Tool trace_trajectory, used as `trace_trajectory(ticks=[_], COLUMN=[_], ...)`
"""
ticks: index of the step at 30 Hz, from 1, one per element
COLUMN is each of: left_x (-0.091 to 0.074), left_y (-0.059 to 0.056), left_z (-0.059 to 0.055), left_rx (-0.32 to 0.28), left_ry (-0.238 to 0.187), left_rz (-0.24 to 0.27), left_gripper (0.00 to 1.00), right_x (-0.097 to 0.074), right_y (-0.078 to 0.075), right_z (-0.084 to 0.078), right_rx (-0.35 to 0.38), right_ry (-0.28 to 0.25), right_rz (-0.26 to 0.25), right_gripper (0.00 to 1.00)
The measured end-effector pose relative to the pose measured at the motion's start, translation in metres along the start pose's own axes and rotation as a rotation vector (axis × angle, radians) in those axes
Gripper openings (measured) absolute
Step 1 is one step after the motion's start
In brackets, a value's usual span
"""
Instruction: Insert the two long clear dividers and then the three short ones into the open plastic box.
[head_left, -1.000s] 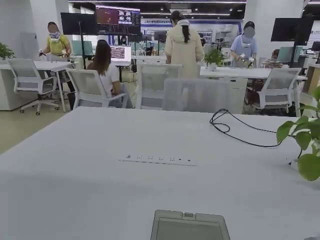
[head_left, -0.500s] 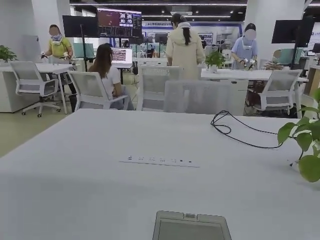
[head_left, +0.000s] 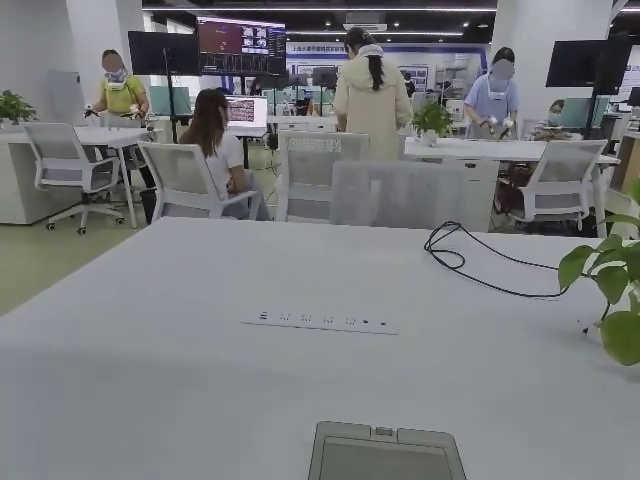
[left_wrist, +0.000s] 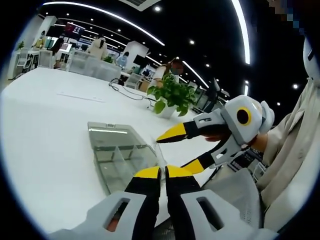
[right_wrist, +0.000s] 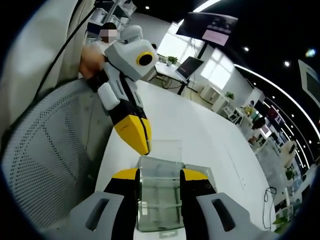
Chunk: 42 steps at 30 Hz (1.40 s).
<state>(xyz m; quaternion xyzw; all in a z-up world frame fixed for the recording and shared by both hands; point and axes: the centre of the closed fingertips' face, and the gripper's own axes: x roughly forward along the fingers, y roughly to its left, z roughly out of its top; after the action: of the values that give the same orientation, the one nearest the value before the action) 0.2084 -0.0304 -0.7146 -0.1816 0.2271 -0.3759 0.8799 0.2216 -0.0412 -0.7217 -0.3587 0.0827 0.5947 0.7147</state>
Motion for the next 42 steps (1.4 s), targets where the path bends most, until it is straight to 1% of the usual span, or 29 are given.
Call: trace_trajectory(ticks=[1,3,4,5,7,8,10,15,17,19,20,21,22,23,24,25,26,27,28,30,31,32,33,34,35,36,37,39,42], left_x=[0.0,-0.001,-0.001,-0.001,-0.002,-0.001,-0.001,-0.003,-0.002,-0.002,-0.002,-0.003,-0.004,-0.004,-0.005,-0.005,-0.006,-0.007,-0.008,-0.009,-0.01,-0.011,-0.012,-0.012,-0.012,-0.012,-0.012,-0.011,-0.009], left_y=[-0.001,0.002,0.002,0.002,0.003,0.004,0.005,0.005,0.005,0.004,0.006,0.009,0.009,0.006,0.005,0.005,0.009,0.012,0.012,0.011,0.013,0.013,0.013,0.014,0.014,0.013,0.012,0.009,0.005], left_z=[0.001,0.001,0.002,0.003,0.001,0.002,0.002,0.002,0.003,0.002,0.001,-0.003,-0.002,0.001,0.001,0.002,0.001,-0.002,-0.001,-0.001,-0.001,-0.001,-0.004,-0.004,-0.006,-0.007,-0.01,-0.012,-0.015], left_rx=[-0.018,-0.04,-0.07,-0.124,-0.152,-0.163,-0.209,-0.232,-0.227,-0.212,-0.187,-0.14,-0.099,-0.081,-0.083,-0.066,-0.025,0.039,0.07,0.124,0.171,0.201,0.244,0.27,0.321,0.352,0.388,0.424,0.482], left_ry=[-0.005,-0.013,-0.018,-0.027,-0.021,-0.026,-0.025,-0.025,-0.018,-0.007,0.004,0.042,0.041,0.022,0.025,0.026,0.039,0.065,0.068,0.076,0.08,0.088,0.109,0.119,0.138,0.148,0.168,0.177,0.196], left_rz=[-0.006,0.007,0.004,0.003,0.002,0.004,0.007,0.008,0.012,0.016,0.029,0.049,0.056,0.042,0.041,0.046,0.059,0.069,0.072,0.057,0.065,0.063,0.056,0.059,0.054,0.044,0.037,0.017,0.0], left_gripper=[0.0,0.0,0.0,0.0,0.0,0.0,0.0,0.0,0.0,0.0,0.0,0.0,0.0,0.0,0.0,0.0,0.0,0.0,0.0,0.0,0.0,0.0,0.0,0.0,0.0,0.0,0.0,0.0,0.0], right_x=[0.0,0.0,0.0,0.0,0.0,0.0,0.001,0.0,0.0,0.001,0.001,0.0,0.0,0.0,-0.001,-0.002,-0.002,-0.003,-0.004,-0.005,-0.007,-0.008,-0.009,-0.01,-0.011,-0.012,-0.013,-0.015,-0.016], right_y=[0.0,-0.001,-0.002,-0.002,-0.003,-0.003,-0.003,-0.003,-0.003,-0.003,-0.003,-0.003,-0.004,-0.005,-0.006,-0.006,-0.004,-0.004,-0.006,-0.005,-0.005,-0.005,-0.005,-0.006,-0.006,-0.006,-0.007,-0.005,0.0], right_z=[0.0,0.001,0.001,0.002,0.002,0.002,0.002,0.004,0.004,0.003,0.004,0.004,0.005,0.005,0.005,0.005,0.006,0.007,0.007,0.009,0.011,0.012,0.013,0.014,0.016,0.016,0.017,0.017,0.016], right_rx=[0.001,-0.001,0.0,-0.002,0.0,-0.004,-0.01,-0.007,-0.011,0.015,0.023,0.037,0.047,0.052,0.069,0.079,0.105,0.127,0.142,0.172,0.197,0.217,0.239,0.248,0.263,0.275,0.286,0.301,0.294], right_ry=[0.0,-0.003,-0.004,-0.004,-0.003,-0.001,0.001,0.001,0.0,-0.002,-0.013,-0.022,-0.028,-0.031,-0.035,-0.041,-0.051,-0.055,-0.063,-0.074,-0.089,-0.096,-0.105,-0.111,-0.12,-0.124,-0.128,-0.13,-0.122], right_rz=[-0.001,-0.007,-0.009,-0.012,-0.016,-0.019,-0.023,-0.03,-0.031,-0.029,-0.029,-0.027,-0.033,-0.034,-0.035,-0.036,-0.015,-0.012,-0.016,-0.005,0.002,0.011,0.021,0.024,0.033,0.045,0.049,0.078,0.116], right_gripper=[0.32,0.32,0.32,0.32,0.33,0.33,0.33,0.33,0.33,0.33,0.33,0.33,0.34,0.34,0.35,0.35,0.35,0.35,0.35,0.35,0.35,0.35,0.35,0.35,0.34,0.34,0.34,0.34,0.33])
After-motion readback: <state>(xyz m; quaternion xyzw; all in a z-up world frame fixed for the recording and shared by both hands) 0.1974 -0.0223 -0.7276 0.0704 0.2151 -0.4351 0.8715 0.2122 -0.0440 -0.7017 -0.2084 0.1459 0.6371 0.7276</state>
